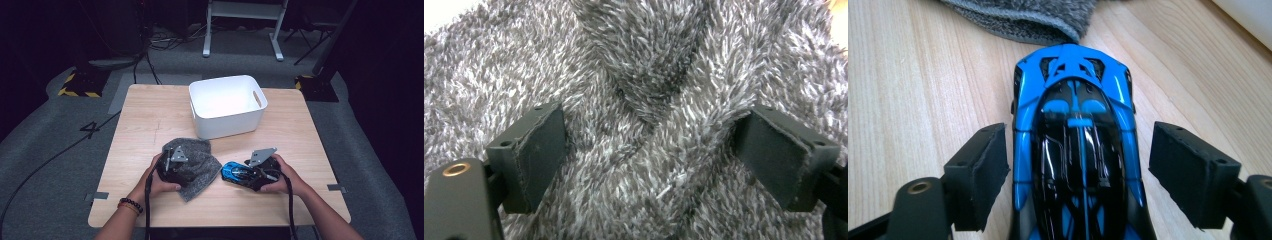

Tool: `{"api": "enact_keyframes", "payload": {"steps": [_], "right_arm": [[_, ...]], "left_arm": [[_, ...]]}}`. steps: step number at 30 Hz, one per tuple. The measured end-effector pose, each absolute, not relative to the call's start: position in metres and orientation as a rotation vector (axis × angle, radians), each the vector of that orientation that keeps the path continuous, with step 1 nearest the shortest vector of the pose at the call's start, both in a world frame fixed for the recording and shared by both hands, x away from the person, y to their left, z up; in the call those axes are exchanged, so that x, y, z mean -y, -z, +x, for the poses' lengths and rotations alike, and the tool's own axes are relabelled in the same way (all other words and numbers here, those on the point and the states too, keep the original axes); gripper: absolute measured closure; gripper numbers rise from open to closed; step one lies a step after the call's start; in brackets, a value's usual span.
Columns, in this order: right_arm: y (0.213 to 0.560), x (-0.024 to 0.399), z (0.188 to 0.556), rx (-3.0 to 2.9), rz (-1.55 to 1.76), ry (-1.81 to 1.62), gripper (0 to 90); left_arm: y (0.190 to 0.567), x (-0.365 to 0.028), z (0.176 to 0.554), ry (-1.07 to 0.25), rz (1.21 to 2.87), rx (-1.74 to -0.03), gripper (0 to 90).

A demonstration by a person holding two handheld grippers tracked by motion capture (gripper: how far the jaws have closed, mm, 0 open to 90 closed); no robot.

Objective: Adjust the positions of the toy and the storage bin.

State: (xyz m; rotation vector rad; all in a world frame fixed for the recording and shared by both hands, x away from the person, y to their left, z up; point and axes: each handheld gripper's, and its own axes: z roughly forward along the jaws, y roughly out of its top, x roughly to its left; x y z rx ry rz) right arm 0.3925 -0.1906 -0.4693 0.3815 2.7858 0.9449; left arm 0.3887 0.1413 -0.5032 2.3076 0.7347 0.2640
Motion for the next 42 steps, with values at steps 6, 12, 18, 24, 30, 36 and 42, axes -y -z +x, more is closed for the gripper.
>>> {"api": "enact_keyframes", "payload": {"steps": [6,12,18,24,30,36,42], "right_arm": [[0.467,0.170,0.397,-2.830,0.370,-0.897,23.3],[0.468,0.157,0.403,-2.872,0.379,-0.895,25.0],[0.465,0.150,0.404,-2.847,0.396,-0.882,21.5],[0.471,0.145,0.409,-2.858,0.432,-0.804,20.5],[0.478,0.134,0.415,-2.882,0.462,-0.740,21.3],[0.482,0.129,0.418,-2.910,0.505,-0.719,22.3],[0.481,0.126,0.419,-2.911,0.509,-0.720,22.6]], "left_arm": [[0.504,-0.141,0.389,-0.264,2.304,-0.733,14.3],[0.504,-0.141,0.389,-0.264,2.304,-0.730,14.3],[0.504,-0.142,0.389,-0.265,2.303,-0.729,14.3],[0.504,-0.142,0.389,-0.265,2.305,-0.727,14.3],[0.504,-0.141,0.389,-0.265,2.304,-0.725,14.3],[0.504,-0.141,0.389,-0.265,2.304,-0.725,14.3],[0.504,-0.141,0.389,-0.265,2.306,-0.725,14.3]]}}
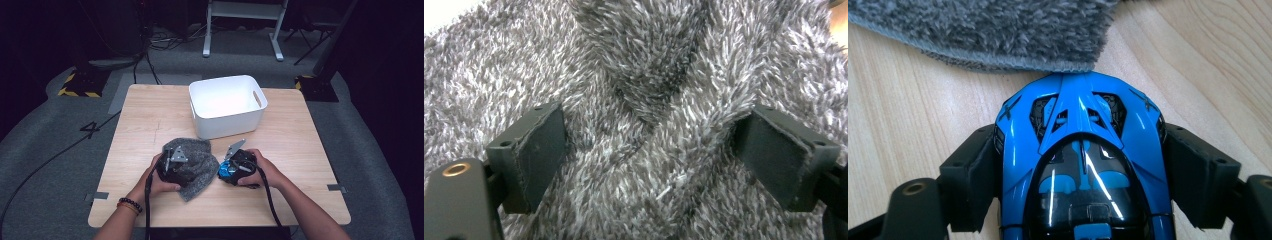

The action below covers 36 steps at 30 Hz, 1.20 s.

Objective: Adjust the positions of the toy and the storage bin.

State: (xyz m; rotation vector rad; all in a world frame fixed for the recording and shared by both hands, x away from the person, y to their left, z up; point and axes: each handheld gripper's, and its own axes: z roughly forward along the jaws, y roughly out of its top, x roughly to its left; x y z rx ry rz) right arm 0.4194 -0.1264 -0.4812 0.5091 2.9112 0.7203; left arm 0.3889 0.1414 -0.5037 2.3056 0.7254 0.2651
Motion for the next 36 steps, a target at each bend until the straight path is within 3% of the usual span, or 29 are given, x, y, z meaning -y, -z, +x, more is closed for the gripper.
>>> {"api": "enact_keyframes", "payload": {"steps": [12,15,27,36], "right_arm": [[0.482,0.119,0.424,-2.918,0.540,-0.723,18.5],[0.481,0.117,0.422,-2.908,0.509,-0.717,23.3],[0.479,0.122,0.417,-2.884,0.471,-0.741,25.3],[0.457,0.147,0.405,-2.831,0.468,-0.978,26.4]], "left_arm": [[0.504,-0.141,0.390,-0.264,2.305,-0.714,14.0],[0.504,-0.141,0.390,-0.266,2.303,-0.716,14.0],[0.504,-0.141,0.390,-0.265,2.304,-0.715,14.0],[0.504,-0.140,0.390,-0.263,2.305,-0.720,14.0]]}}
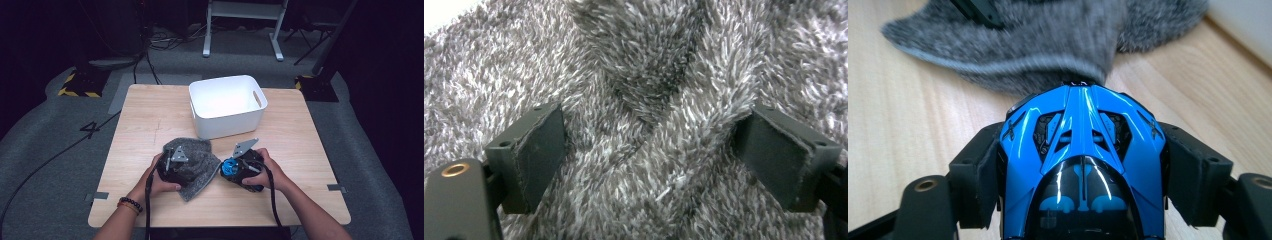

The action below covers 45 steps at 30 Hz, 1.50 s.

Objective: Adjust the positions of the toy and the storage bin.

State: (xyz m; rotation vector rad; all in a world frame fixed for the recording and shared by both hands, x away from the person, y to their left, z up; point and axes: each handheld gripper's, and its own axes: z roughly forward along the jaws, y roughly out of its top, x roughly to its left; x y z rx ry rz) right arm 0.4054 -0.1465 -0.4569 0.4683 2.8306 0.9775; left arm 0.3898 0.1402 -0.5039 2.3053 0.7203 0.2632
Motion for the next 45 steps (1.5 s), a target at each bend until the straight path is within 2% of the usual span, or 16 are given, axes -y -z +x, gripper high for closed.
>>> {"api": "enact_keyframes", "payload": {"steps": [24,25,30,33,37,45], "right_arm": [[0.437,0.195,0.388,-2.652,0.461,-1.280,26.5],[0.437,0.196,0.388,-2.648,0.456,-1.290,26.5],[0.435,0.196,0.386,-2.632,0.449,-1.312,26.5],[0.436,0.197,0.387,-2.630,0.450,-1.318,26.5],[0.437,0.199,0.389,-2.626,0.461,-1.332,26.5],[0.438,0.198,0.393,-2.625,0.460,-1.347,26.5]], "left_arm": [[0.500,-0.133,0.390,-0.272,2.332,-0.766,14.7],[0.499,-0.132,0.390,-0.272,2.334,-0.762,18.6],[0.495,-0.126,0.389,-0.258,2.339,-0.723,50.0],[0.494,-0.122,0.389,-0.256,2.347,-0.697,63.8],[0.493,-0.120,0.391,-0.249,2.350,-0.678,71.7],[0.494,-0.121,0.390,-0.255,2.352,-0.656,73.6]]}}
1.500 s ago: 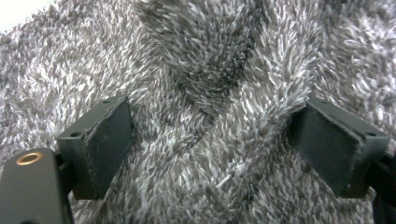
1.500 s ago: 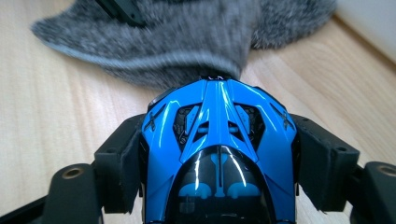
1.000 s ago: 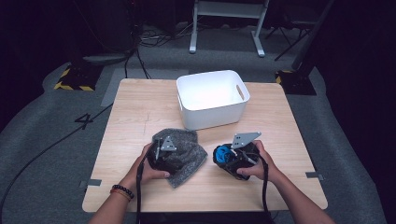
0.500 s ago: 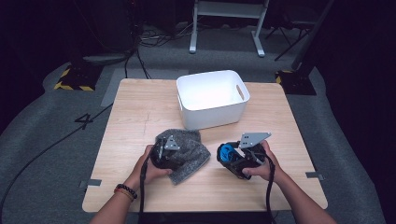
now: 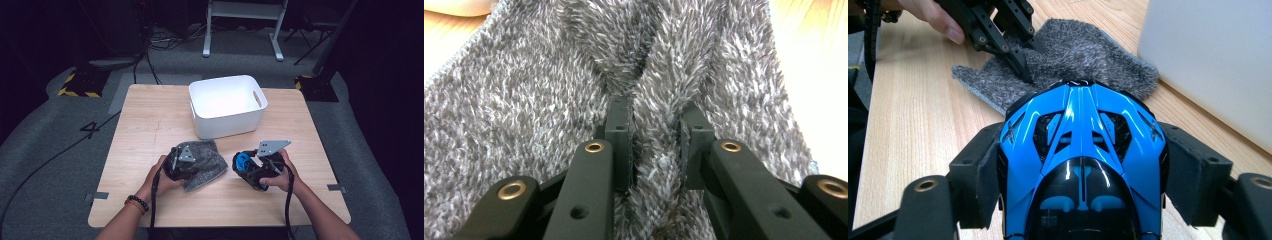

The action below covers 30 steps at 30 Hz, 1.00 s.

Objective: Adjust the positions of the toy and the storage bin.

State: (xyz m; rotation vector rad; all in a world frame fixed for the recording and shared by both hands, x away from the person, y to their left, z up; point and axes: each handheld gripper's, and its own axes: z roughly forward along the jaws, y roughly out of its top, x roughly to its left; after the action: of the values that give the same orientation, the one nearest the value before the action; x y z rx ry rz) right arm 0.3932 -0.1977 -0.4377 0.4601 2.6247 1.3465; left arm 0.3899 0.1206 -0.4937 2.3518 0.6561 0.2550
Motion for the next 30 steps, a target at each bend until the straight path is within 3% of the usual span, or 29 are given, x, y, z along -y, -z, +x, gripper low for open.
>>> {"api": "enact_keyframes", "payload": {"steps": [5,10,17,30], "right_arm": [[0.438,0.198,0.392,-2.622,0.446,-1.369,26.5],[0.435,0.197,0.391,-2.600,0.421,-1.425,26.5],[0.431,0.200,0.390,-2.571,0.410,-1.531,26.5],[0.430,0.212,0.396,-2.614,0.447,-1.642,26.3]], "left_arm": [[0.490,-0.109,0.381,-0.217,2.292,-0.594,78.4],[0.467,-0.089,0.369,-0.168,2.144,-0.482,78.6],[0.457,-0.074,0.369,-0.120,2.057,-0.428,78.4],[0.443,-0.055,0.366,-0.172,1.999,-0.334,78.7]]}}
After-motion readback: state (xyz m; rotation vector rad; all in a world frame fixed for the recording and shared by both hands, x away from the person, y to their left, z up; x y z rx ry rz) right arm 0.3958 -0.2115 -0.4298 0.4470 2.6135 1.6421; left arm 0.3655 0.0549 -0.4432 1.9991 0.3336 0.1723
